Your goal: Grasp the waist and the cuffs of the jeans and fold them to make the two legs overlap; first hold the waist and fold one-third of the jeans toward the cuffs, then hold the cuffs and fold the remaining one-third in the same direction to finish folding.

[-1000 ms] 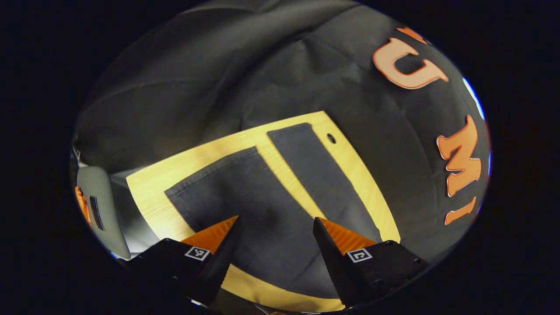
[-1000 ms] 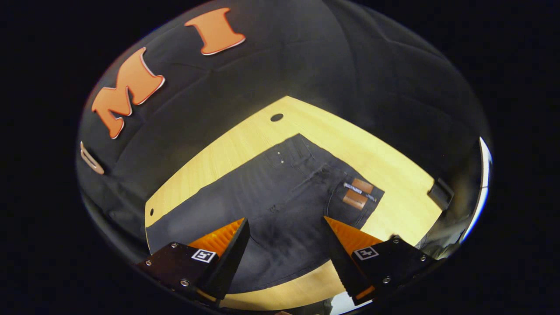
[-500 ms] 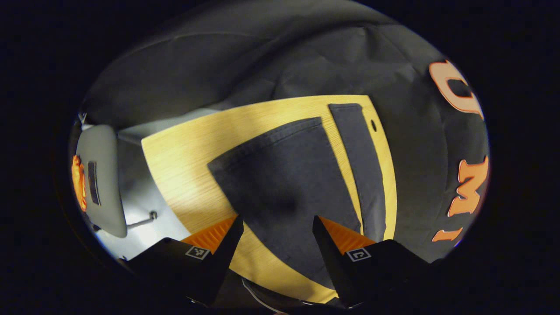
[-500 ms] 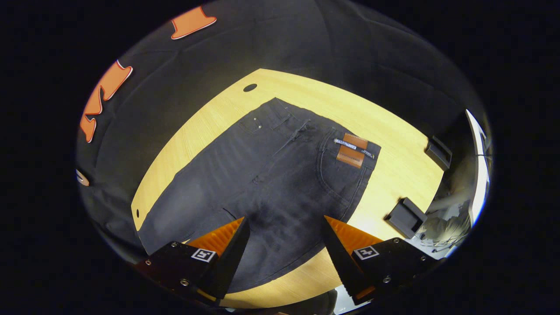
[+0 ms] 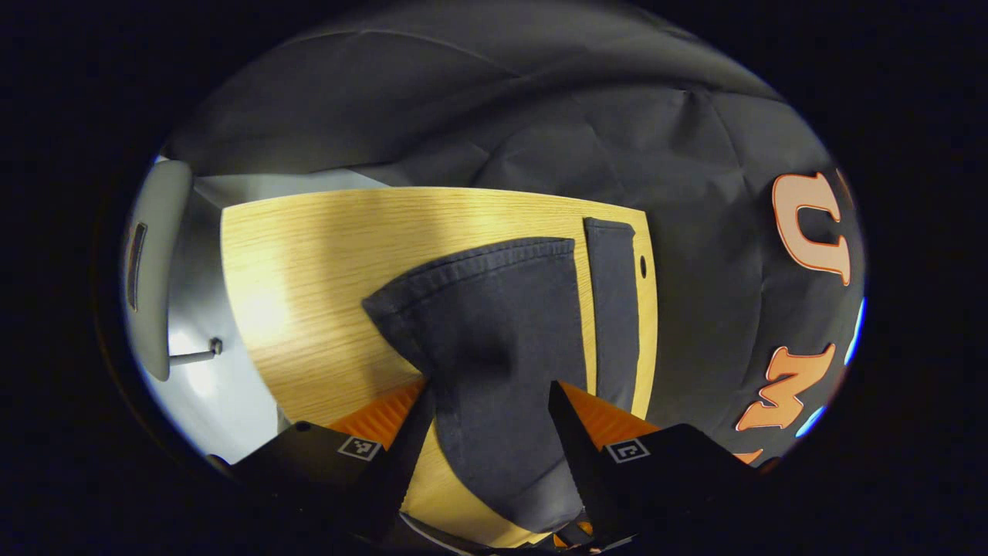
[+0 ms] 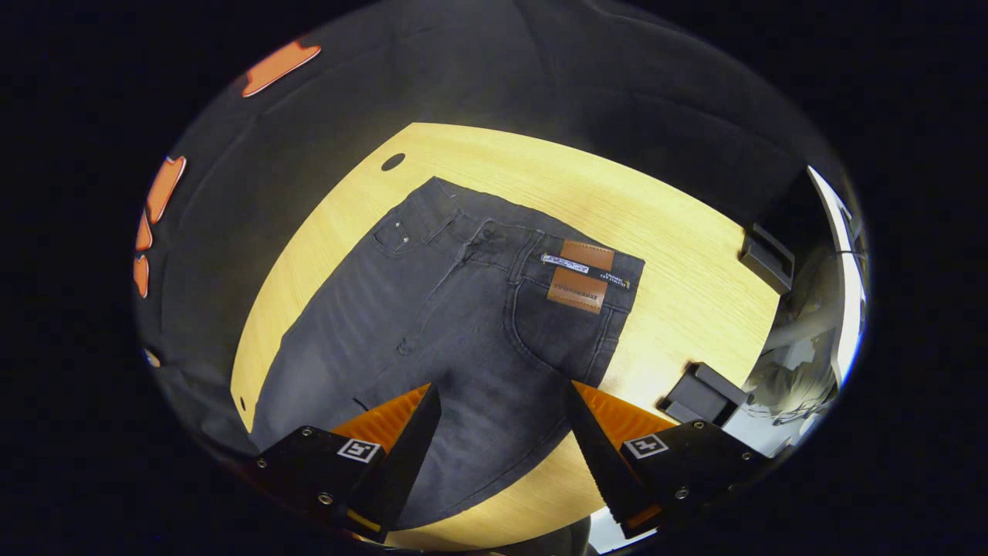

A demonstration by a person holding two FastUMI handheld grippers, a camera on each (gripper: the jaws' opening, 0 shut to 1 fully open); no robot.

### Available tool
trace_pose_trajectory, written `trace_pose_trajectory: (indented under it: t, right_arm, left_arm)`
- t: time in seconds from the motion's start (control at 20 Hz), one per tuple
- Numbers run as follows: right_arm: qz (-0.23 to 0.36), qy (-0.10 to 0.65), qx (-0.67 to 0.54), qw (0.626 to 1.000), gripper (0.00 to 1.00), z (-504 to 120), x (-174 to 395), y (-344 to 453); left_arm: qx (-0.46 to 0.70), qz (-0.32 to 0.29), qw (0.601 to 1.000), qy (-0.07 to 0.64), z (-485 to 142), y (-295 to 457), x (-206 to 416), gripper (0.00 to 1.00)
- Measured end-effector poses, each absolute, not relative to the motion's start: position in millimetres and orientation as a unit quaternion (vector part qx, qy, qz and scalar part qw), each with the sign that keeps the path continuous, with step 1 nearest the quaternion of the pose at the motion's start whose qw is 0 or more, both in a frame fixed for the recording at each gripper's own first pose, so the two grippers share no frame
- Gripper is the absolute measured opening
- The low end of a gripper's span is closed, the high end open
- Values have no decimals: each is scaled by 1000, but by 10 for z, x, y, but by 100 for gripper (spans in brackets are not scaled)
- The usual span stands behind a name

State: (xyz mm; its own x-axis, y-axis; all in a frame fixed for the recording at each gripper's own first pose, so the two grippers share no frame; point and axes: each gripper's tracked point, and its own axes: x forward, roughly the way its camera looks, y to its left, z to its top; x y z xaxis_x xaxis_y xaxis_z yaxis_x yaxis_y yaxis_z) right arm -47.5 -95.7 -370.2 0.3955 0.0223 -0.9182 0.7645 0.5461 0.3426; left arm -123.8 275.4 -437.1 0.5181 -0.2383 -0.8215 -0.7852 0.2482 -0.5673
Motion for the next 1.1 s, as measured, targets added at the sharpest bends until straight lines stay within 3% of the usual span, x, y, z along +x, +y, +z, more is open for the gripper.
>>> trace_pose_trajectory:
  t: [0.05, 0.3, 0.35, 0.45, 0.7, 0.75, 0.8, 0.85, 0.9, 1.0, 1.05, 1.1]
  right_arm:
    - [-257, 490, 405, 728, 99, -3743, -497, -1016]
    - [-270, 490, 417, 716, 99, -3912, -626, -1218]
    - [-273, 492, 419, 712, 99, -3941, -669, -1264]
    - [-281, 494, 424, 706, 99, -3999, -771, -1349]
    - [-266, 502, 442, 694, 97, -4199, -783, -1358]
    - [-274, 487, 432, 708, 87, -4216, -698, -1460]
    - [-278, 489, 423, 711, 93, -4258, -673, -1508]
    - [-284, 488, 422, 709, 89, -4268, -634, -1552]
    - [-288, 492, 421, 705, 78, -4296, -623, -1568]
    - [-310, 499, 409, 699, 66, -4374, -710, -1641]
    - [-312, 490, 420, 697, 33, -4365, -675, -1612]
    - [-306, 484, 433, 696, 33, -4361, -673, -1606]
  left_arm:
    - [-567, 208, 656, 452, -4381, 2715, -1189, 89]
    - [-516, 194, 689, 470, -4475, 2586, -849, 66]
    - [-500, 214, 686, 483, -4619, 2589, -850, 65]
    - [-501, 216, 684, 485, -4675, 2601, -784, 18]
    - [-472, 187, 705, 495, -4547, 2580, -778, 23]
    - [-455, 182, 713, 501, -4523, 2628, -784, 23]
    - [-446, 207, 710, 505, -4716, 2689, -689, 13]
    - [-447, 200, 707, 511, -4599, 2606, -770, 2]
    - [-443, 198, 709, 511, -4640, 2591, -730, 2]
    - [-431, 189, 716, 516, -4600, 2600, -748, 2]
    - [-429, 181, 721, 514, -4559, 2584, -728, 2]
    - [-425, 174, 726, 512, -4521, 2583, -713, 2]
